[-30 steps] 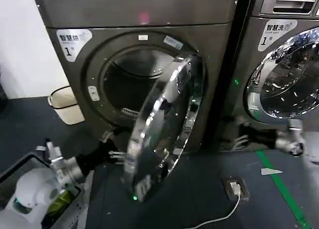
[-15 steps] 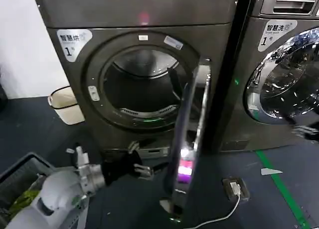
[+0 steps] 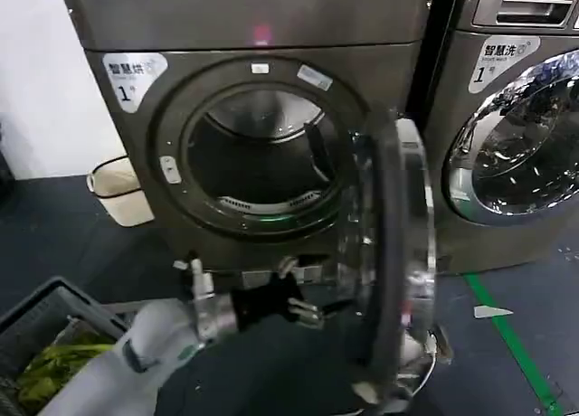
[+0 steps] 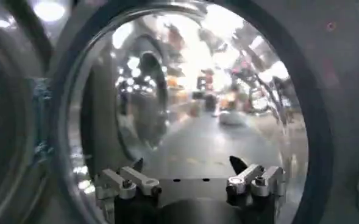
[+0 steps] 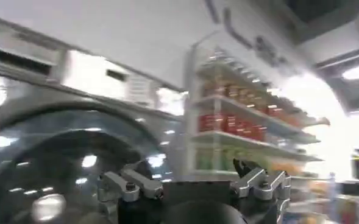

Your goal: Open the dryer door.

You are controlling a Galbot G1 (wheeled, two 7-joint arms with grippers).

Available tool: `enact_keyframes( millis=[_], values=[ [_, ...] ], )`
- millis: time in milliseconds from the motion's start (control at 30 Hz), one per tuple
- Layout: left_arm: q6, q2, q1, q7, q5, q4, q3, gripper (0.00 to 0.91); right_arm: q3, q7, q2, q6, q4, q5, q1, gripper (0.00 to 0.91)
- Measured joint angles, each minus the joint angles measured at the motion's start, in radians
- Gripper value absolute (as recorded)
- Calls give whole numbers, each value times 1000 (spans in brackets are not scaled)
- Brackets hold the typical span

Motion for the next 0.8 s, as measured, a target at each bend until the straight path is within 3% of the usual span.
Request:
enact_keyframes(
  millis=[400, 800],
  values=[
    [-28, -126, -163, -41, 10, 151, 202, 907, 162, 18, -16, -80, -19, -20, -47, 907],
    [-43, -252, -300, -98, 16, 285, 333, 907, 260, 51, -26, -74, -12, -49, -72, 907]
  ],
)
